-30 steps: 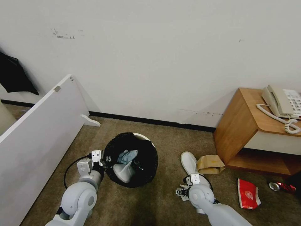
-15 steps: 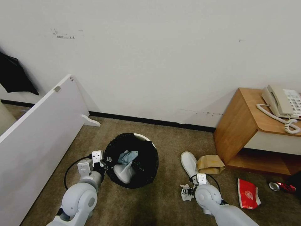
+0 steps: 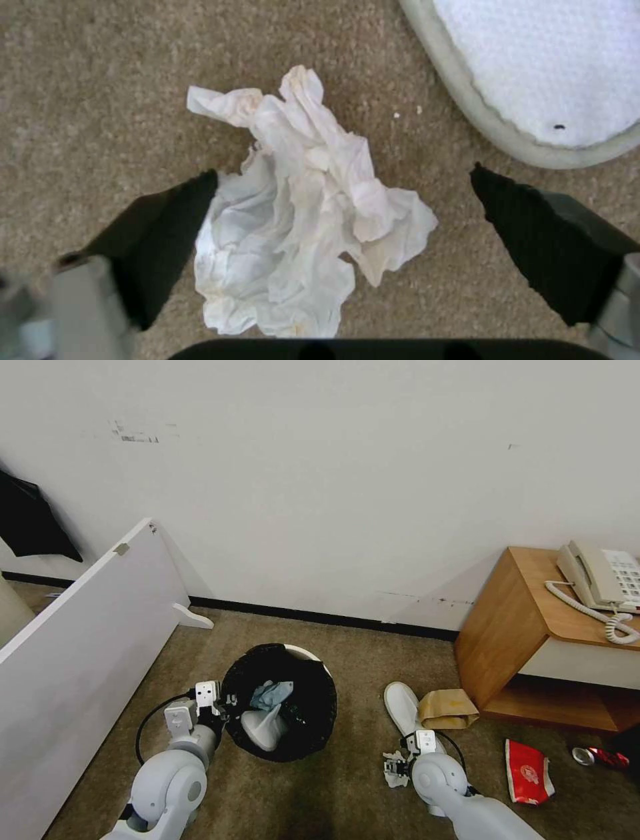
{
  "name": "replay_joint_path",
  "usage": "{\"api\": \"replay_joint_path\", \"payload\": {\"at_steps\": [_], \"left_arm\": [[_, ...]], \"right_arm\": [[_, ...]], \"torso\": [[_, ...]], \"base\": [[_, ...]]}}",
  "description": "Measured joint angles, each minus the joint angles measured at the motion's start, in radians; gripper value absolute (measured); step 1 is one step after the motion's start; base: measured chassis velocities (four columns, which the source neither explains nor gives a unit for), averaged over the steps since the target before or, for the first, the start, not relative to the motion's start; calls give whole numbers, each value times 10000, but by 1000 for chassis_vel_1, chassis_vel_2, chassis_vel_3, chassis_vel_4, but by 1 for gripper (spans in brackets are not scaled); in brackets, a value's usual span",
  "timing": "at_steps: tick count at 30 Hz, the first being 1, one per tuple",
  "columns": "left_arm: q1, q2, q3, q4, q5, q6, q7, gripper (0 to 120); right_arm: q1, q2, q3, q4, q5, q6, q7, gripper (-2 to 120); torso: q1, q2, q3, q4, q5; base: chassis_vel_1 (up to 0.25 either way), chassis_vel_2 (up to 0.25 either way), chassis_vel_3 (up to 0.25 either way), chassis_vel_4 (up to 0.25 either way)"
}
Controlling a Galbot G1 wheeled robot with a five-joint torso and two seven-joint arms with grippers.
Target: Pick up the trash bin, then pick up the garbage from the floor and place it into the trash bin.
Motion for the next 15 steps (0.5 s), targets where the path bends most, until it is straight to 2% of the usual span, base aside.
{"api": "replay_joint_path", "payload": {"at_steps": [3, 5, 6, 9, 10, 12, 13, 14, 15], "left_arm": [[-1, 1, -1, 5, 0, -2, 1, 2], [-7, 5, -4, 9, 0, -4, 2, 2], [-7, 5, -4, 9, 0, -4, 2, 2], [-10, -7, 4, 10, 5, -6, 2, 2], [-10, -7, 4, 10, 5, -6, 2, 2], [-16, -18, 14, 13, 17, -6, 3, 2], [-16, -18, 14, 13, 17, -6, 3, 2], [-24, -25, 19, 17, 20, -6, 2, 2], [-24, -25, 19, 17, 20, -6, 2, 2]], "right_arm": [[-3, 6, -12, 0, 0, -4, -7, 88], [-10, 17, -42, 0, 0, -18, -33, 77], [-10, 17, -42, 0, 0, -18, -33, 77], [-13, 29, -48, 2, -8, -25, -49, 61], [-13, 29, -48, 2, -8, -25, -49, 61], [-21, 18, -49, 3, -15, -25, -61, 52], [-21, 18, -49, 3, -15, -25, -61, 52], [-30, 8, -49, 2, -20, -25, -75, 44], [-30, 8, -49, 2, -20, -25, -75, 44]], "torso": [[0, 0, 0, 0, 0], [0, 0, 0, -1, 0], [0, 0, 0, -1, 0], [0, 0, 0, 0, 0], [0, 0, 0, 0, 0], [0, 0, 0, 0, 0], [0, 0, 0, 0, 0], [0, 0, 0, 0, 0], [0, 0, 0, 0, 0]], "base": [[0, 0, 0, 0], [0, 0, 0, 0], [0, 0, 0, 0], [0, 0, 0, 0], [0, 0, 0, 0], [0, 0, 0, 0], [0, 0, 0, 0], [0, 0, 0, 0], [0, 0, 0, 0]]}}
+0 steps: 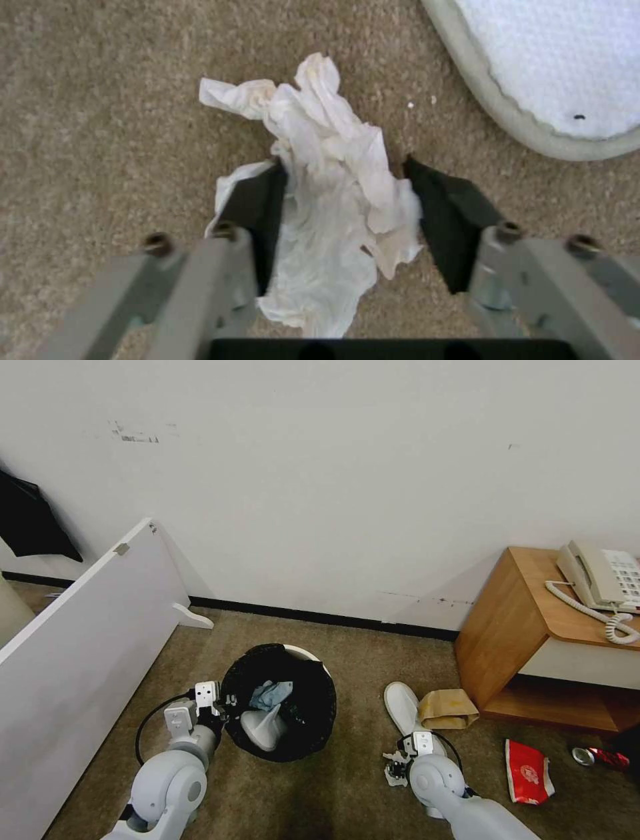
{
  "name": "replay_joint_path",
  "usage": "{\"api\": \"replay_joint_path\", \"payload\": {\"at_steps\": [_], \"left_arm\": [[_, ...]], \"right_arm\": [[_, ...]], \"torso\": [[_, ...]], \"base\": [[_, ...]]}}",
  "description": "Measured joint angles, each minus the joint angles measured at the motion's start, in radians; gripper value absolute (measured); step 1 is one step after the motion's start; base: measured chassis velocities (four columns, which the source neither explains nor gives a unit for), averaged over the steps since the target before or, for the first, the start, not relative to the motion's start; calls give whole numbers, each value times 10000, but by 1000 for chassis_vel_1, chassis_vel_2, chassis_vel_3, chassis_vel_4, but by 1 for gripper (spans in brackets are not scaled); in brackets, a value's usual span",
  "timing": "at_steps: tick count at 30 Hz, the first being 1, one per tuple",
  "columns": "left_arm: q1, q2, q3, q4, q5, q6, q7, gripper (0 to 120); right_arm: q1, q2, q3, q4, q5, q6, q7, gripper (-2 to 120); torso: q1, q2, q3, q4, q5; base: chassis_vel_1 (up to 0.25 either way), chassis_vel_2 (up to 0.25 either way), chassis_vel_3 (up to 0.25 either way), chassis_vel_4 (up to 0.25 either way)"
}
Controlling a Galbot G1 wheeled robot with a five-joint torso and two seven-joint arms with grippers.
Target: Pick up the trash bin, then pick up the garbage from the floor and place it into the trash bin.
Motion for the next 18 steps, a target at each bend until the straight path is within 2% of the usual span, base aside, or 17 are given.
{"api": "replay_joint_path", "payload": {"at_steps": [2, 3, 5, 6, 8, 9, 11, 18], "left_arm": [[-16, -12, 5, 22, 6, 0, 0, 2], [-16, -12, 5, 22, 6, 0, 0, 2], [-16, -12, 7, 37, 12, 0, 0, 2], [-16, -12, 7, 37, 12, 0, 0, 2], [-43, -29, 25, 77, 22, -2, 0, 2], [-43, -29, 25, 77, 22, -2, 0, 2], [-54, -34, 40, 82, 23, -3, 0, 2], [-52, -27, 52, 90, 34, -3, 5, 2]], "right_arm": [[-6, -4, 1, -15, -16, 6, -19, 32], [-6, -4, 1, -15, -16, 6, -19, 32], [-8, 0, -11, -8, -15, 12, -19, 22], [-8, 0, -11, -8, -15, 12, -19, 22], [-5, 29, -50, -6, -12, 19, -19, 9], [-5, 29, -50, -6, -12, 19, -19, 9], [13, 22, -52, -31, -7, 38, -34, 0], [23, -73, -3, -64, -14, 113, -88, 0]], "torso": [[0, 0, 0, 0, 0], [0, 0, 0, 0, 0], [0, 0, 0, 0, 0], [0, 0, 0, 0, 0], [0, 0, 0, 0, 0], [0, 0, 0, 0, 0], [0, 0, 0, 0, 0], [0, 0, 0, 0, 1]], "base": [[0, 0, 0, 0], [0, 0, 0, 0], [0, 0, 0, 0], [0, 0, 0, 0], [0, 0, 0, 0], [0, 0, 0, 0], [0, 0, 0, 0], [0, 0, 0, 0]]}}
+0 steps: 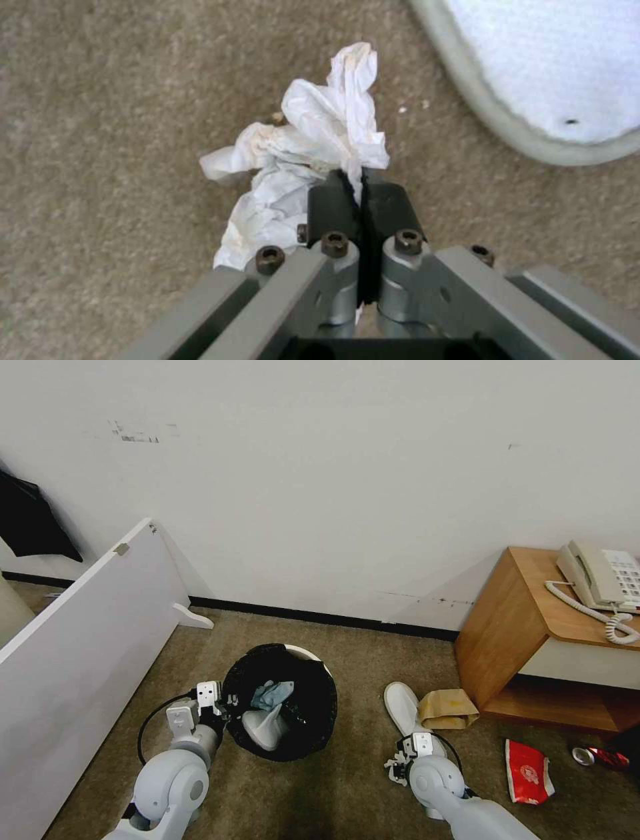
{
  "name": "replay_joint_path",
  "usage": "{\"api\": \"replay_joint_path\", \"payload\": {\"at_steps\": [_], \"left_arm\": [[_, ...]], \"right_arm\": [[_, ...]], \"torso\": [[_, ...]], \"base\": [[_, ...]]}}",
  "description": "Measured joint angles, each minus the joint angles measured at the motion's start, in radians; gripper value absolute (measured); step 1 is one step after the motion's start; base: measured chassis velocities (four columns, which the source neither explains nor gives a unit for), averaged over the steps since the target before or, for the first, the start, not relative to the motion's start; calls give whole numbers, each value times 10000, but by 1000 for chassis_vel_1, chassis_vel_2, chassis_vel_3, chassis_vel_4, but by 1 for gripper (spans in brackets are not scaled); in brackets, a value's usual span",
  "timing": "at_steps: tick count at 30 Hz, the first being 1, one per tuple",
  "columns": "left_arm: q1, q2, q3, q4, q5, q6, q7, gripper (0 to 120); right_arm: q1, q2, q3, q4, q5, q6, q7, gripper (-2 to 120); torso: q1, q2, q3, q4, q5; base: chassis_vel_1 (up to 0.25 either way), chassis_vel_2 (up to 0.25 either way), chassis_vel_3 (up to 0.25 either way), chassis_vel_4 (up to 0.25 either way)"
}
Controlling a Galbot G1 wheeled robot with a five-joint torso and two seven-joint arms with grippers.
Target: Pick up the trash bin, then pick up the garbage from the floor and place it into the trash bin.
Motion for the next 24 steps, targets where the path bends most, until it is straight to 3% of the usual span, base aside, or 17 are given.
{"api": "replay_joint_path", "payload": {"at_steps": [8, 17, 20, 24], "left_arm": [[-6, 32, 107, -35, 19, 0, 4, 2], [-48, 180, 329, -118, 26, 64, 0, 2], [-75, 287, 421, -182, -24, 173, -36, 2], [-286, 787, 695, -416, -657, 612, -307, 2]], "right_arm": [[-70, -300, 149, 403, 113, 40, 70, 0], [-671, -1263, 898, 1801, 335, 77, 263, 0], [-1031, -1601, 1230, 2298, 341, 88, 265, 0], [-1930, -2592, 1966, 3380, 223, 224, 86, 0]], "torso": [[0, 0, 0, 1, 2], [0, 0, 0, 1, 1], [0, 0, 0, 1, 0], [0, 0, 0, -3, -1]], "base": [[0, 0, 0, 0], [0, 0, 0, 0], [0, 0, 0, 0], [0, 0, 0, 0]]}}
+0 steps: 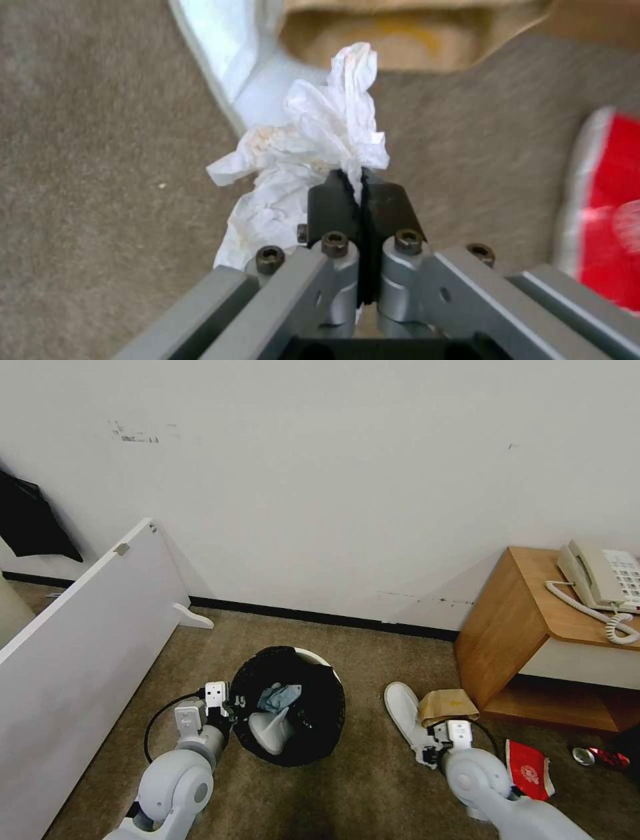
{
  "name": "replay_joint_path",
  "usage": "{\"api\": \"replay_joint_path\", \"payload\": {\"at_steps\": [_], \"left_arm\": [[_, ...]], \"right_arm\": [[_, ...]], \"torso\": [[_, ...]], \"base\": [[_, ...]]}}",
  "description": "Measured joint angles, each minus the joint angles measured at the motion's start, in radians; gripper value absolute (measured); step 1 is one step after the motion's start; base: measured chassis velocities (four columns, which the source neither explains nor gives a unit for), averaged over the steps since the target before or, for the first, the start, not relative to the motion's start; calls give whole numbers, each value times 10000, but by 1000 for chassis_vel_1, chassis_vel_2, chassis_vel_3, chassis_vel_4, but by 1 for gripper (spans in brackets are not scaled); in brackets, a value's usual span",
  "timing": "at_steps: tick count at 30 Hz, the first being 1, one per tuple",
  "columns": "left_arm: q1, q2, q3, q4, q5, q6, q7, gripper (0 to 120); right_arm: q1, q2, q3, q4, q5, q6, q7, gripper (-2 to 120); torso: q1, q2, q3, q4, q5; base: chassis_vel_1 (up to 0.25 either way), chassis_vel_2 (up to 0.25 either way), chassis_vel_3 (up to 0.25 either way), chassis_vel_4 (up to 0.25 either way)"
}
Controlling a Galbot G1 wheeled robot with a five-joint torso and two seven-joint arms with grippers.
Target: Pick up the trash bin, then pick up the garbage from the floor and place it into the trash bin.
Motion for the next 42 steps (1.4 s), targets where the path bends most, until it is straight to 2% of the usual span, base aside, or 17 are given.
{"api": "replay_joint_path", "payload": {"at_steps": [1, 3, 4, 5, 6, 8, 9, 11, 12, 14, 18, 22, 23, 30, 39, 42], "left_arm": [[0, 0, 0, 0, 0, 0, 0, 2], [-154, 418, 124, -100, -422, 229, -96, 2], [-154, 418, 124, -100, -422, 229, -96, 2], [-239, 734, 194, -154, -713, 354, -139, 2], [-239, 734, 194, -154, -713, 354, -139, 2], [-310, 1201, 324, -235, -1073, 497, -175, 2], [-310, 1201, 324, -235, -1073, 497, -175, 2], [-343, 1598, 453, -256, -1312, 602, -219, 2], [-343, 1598, 453, -256, -1312, 602, -219, 2], [-373, 1932, 619, -256, -1598, 699, -298, 2], [-347, 2317, 850, -248, -1881, 697, -413, 2], [-285, 2566, 965, -336, -2044, 707, -446, 2], [-203, 2701, 988, -512, -2408, 808, -576, 2], [-359, 2908, 1090, -946, -3349, 1107, -960, 2], [-808, 2909, 1419, -1025, -4124, 1429, -1221, 2], [-1176, 2809, 1628, -924, -4347, 1446, -1245, 2]], "right_arm": [[0, 0, 0, 0, 0, 0, 0, 0], [-365, -626, 395, 612, -89, 109, -144, 0], [-365, -626, 395, 612, -89, 109, -144, 0], [-514, -957, 665, 1006, -157, 182, -214, 0], [-514, -957, 665, 1006, -157, 182, -214, 0], [-621, -1363, 1068, 1592, -163, 264, -261, 0], [-621, -1363, 1068, 1592, -163, 264, -261, 0], [-633, -1677, 1381, 2060, -179, 339, -313, 0], [-633, -1677, 1381, 2060, -179, 339, -313, 0], [-581, -2023, 1650, 2535, -183, 389, -430, 0], [-396, -2519, 1941, 3093, -158, 455, -658, 0], [-267, -2831, 2169, 3535, 29, 481, -722, 0], [-142, -3052, 2288, 3860, 239, 545, -793, 0], [85, -3671, 2608, 4701, 400, 678, -1510, 0], [143, -4264, 3139, 5612, 154, 837, -2809, 0], [164, -4513, 3438, 5847, 153, 1134, -3749, 0]], "torso": [[0, 0, 0, 0, 0], [0, 0, 0, 1, 0], [0, 0, 0, 1, 0], [0, 0, 0, 1, 0], [0, 0, 0, 1, 0], [0, 0, 0, 4, -1], [0, 0, 0, 4, -1], [0, 0, 0, 4, 0], [0, 0, 0, 4, 0], [0, 0, 0, 3, 0], [0, 0, 0, 4, 0], [0, 0, 0, 3, 0], [0, 0, 0, 3, 0], [0, 0, 0, 2, 1], [0, 0, 0, 4, -1], [-1, 0, 0, 3, -1]], "base": [[0, 0, 0, 0], [0, 0, 0, 0], [0, 0, 0, 0], [0, 0, 0, 0], [0, 0, 0, 0], [0, 0, 0, 0], [0, 0, 0, 0], [0, 0, 0, 0], [0, 0, 0, 0], [0, 0, 0, 0], [0, 0, 0, 0], [0, 0, 0, 0], [0, 0, 0, 0], [0, 0, 0, 0], [0, 0, 0, 0], [0, 0, 0, 0]]}}
